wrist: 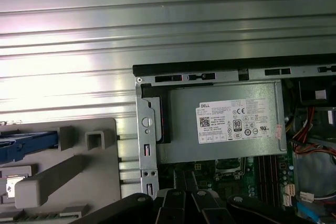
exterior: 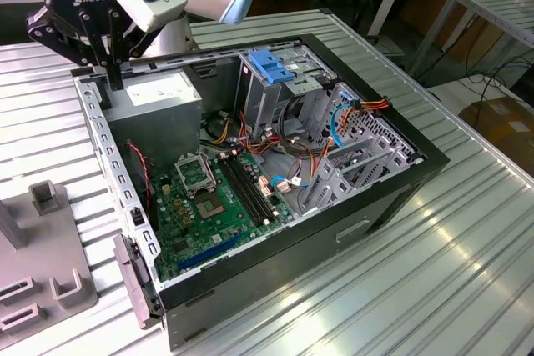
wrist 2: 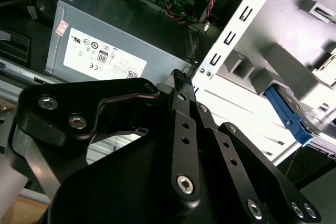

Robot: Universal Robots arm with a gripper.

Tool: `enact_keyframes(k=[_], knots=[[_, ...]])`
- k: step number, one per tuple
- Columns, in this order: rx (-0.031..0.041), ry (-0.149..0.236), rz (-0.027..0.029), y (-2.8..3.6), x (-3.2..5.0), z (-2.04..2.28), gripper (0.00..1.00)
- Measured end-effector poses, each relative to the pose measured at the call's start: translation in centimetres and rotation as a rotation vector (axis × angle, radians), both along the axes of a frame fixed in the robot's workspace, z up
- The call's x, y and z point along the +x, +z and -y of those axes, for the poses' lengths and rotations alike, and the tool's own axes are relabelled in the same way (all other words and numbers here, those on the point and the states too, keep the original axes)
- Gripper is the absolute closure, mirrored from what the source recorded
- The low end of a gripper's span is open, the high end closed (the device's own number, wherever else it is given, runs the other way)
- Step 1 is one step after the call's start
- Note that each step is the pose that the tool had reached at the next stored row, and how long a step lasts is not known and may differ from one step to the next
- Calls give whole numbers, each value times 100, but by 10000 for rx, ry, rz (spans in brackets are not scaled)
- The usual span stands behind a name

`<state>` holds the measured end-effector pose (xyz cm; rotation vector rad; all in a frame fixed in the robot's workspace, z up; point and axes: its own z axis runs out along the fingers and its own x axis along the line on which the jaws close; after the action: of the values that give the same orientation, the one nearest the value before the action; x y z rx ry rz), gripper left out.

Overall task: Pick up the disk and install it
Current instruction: 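Reach for the disk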

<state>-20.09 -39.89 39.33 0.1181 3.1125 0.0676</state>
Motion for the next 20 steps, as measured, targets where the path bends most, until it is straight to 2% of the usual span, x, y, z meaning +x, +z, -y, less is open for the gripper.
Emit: enact_keyframes(k=[20], knots=[[0,1,1,0,-170,0,90]])
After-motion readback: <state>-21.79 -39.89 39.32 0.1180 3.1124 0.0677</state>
